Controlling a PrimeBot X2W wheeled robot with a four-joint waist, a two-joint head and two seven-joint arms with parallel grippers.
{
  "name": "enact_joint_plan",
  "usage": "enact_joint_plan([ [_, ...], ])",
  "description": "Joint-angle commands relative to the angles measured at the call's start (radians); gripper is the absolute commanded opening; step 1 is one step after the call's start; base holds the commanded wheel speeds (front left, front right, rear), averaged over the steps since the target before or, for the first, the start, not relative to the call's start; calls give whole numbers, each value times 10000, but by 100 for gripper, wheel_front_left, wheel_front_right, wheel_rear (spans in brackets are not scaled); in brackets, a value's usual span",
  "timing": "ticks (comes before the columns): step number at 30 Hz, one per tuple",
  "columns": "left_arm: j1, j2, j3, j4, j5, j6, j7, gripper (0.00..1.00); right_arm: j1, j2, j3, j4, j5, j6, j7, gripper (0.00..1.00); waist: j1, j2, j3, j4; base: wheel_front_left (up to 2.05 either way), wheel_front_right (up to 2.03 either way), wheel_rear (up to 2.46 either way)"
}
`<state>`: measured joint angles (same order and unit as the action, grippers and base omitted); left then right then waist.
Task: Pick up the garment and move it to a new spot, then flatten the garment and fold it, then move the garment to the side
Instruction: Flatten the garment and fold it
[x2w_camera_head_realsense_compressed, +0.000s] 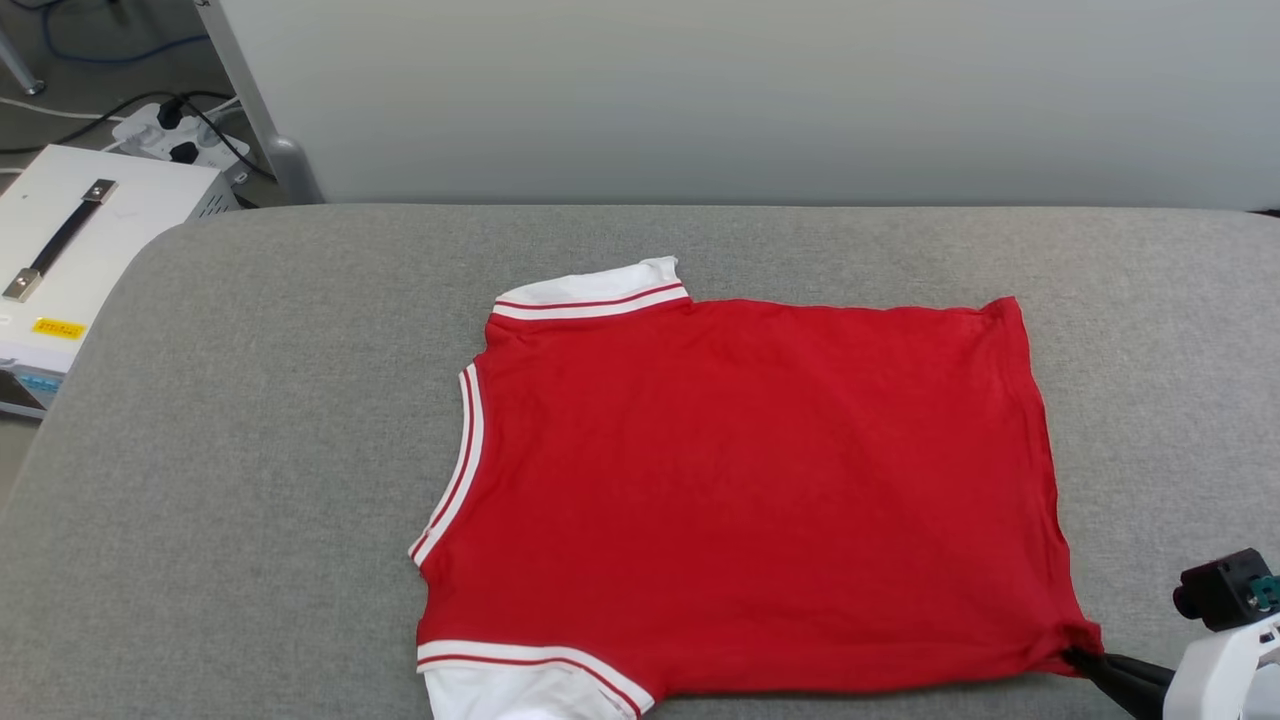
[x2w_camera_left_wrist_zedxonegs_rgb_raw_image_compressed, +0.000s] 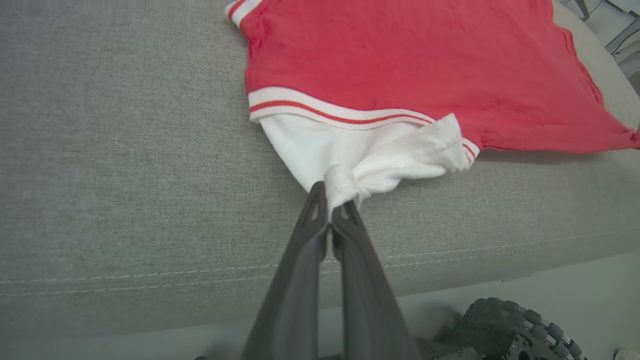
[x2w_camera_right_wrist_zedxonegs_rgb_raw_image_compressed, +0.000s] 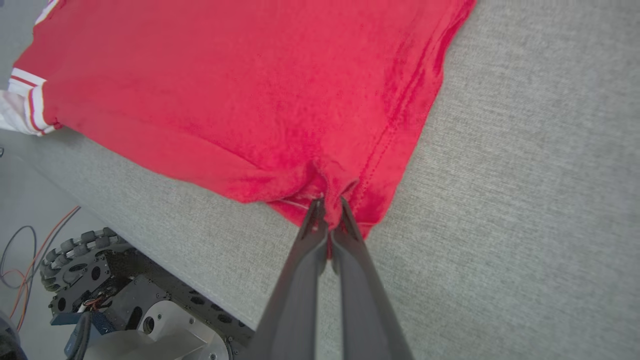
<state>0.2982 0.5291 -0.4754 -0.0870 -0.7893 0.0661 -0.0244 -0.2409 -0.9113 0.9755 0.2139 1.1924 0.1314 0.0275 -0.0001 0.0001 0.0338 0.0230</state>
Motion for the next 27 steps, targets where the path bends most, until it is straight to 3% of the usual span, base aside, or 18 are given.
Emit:
enact_joint_plan([
  [1,-141,78,26,-15,131,-115,-125,0,119,18,-161,-53,-54,-7,62,0,1,-1,80,-4,0,0,0],
  [14,-3748,68,206,1172,1085,-1120,-598,0,-600,472,-1645,-217,-450,-7,507,0,1,-1,835,-174,0,0,0],
  [27,-7611,-2,-350,3951,1082,-1923,-506,0,-2213,1401,-2513,340,-854,-7,1280,0,1,-1,2250,-436,0,0,0],
])
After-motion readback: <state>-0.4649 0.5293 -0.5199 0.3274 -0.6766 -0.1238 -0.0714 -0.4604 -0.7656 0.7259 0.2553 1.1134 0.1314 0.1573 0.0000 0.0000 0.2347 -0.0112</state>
